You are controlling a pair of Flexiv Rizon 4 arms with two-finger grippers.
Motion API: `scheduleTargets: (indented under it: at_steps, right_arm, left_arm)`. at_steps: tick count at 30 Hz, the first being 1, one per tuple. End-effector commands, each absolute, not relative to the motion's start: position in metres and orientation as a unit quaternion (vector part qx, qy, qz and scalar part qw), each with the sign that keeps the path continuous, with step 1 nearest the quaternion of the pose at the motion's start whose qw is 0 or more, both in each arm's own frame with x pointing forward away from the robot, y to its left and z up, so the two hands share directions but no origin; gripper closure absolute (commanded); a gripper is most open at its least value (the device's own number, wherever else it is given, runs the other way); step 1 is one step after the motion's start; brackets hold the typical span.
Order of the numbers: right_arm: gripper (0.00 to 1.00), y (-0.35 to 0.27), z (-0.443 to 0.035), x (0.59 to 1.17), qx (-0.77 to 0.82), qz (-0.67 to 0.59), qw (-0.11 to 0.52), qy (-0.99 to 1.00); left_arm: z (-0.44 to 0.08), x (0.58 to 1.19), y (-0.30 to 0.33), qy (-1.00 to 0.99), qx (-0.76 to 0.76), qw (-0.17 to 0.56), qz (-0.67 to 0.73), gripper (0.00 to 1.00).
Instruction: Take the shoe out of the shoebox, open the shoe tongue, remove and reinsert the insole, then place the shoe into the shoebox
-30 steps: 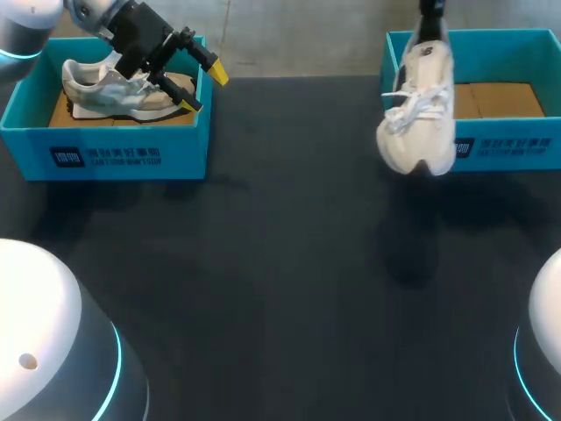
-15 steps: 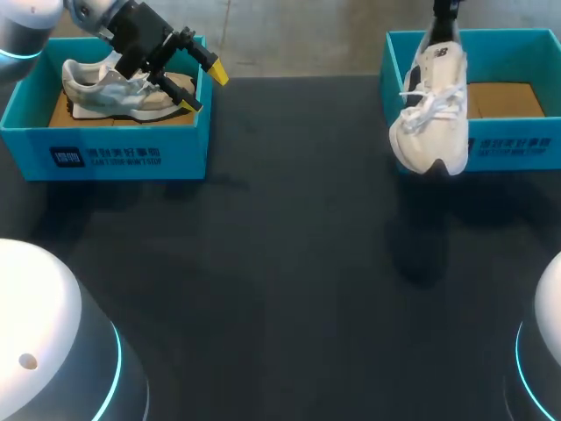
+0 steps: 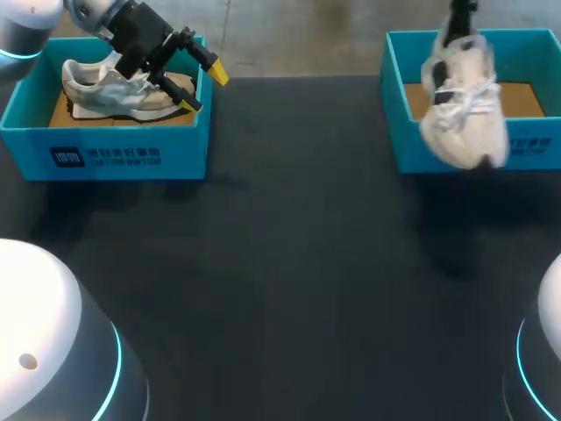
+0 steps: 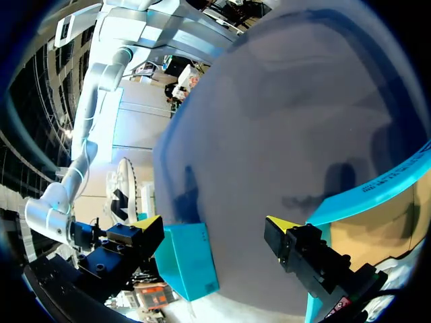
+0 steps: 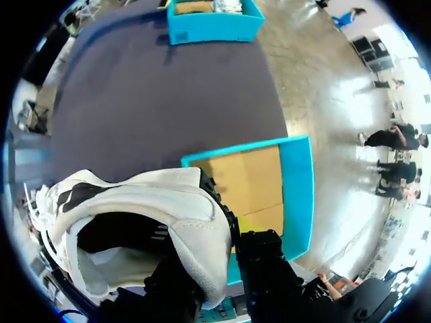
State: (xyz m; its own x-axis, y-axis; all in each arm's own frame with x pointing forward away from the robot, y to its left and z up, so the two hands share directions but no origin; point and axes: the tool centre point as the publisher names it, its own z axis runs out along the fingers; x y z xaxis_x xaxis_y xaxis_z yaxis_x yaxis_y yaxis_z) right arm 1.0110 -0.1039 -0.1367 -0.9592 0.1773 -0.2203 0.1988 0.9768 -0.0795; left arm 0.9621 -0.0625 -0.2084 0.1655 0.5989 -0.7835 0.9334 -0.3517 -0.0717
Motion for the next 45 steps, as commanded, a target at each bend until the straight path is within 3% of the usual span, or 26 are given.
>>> scheduleTargets:
  at_steps: [1, 11, 33, 45]
  right_arm:
    - [1.0, -0.139, -0.138, 1.009, 0.078, -0.033, 0.115, 0.99]
    - [1.0, -0.198, -0.139, 1.038, 0.124, -0.073, 0.126, 0.982]
    - [1.0, -0.274, -0.159, 1.063, 0.181, -0.103, 0.084, 0.974]
    - [1.0, -0.294, -0.168, 1.06, 0.357, -0.083, 0.09, 0.926]
  left_arm:
    - [-0.208, 0.962, -0.063, 0.524, 0.731, 0.221, -0.376, 0.0]
    - [-0.208, 0.962, -0.063, 0.524, 0.731, 0.221, -0.376, 0.0]
    - [-0.208, 0.962, -0.063, 0.524, 0.731, 0.221, -0.376, 0.0]
    - [-0.208, 0.962, -0.063, 0.524, 0.731, 0.221, -0.376, 0.0]
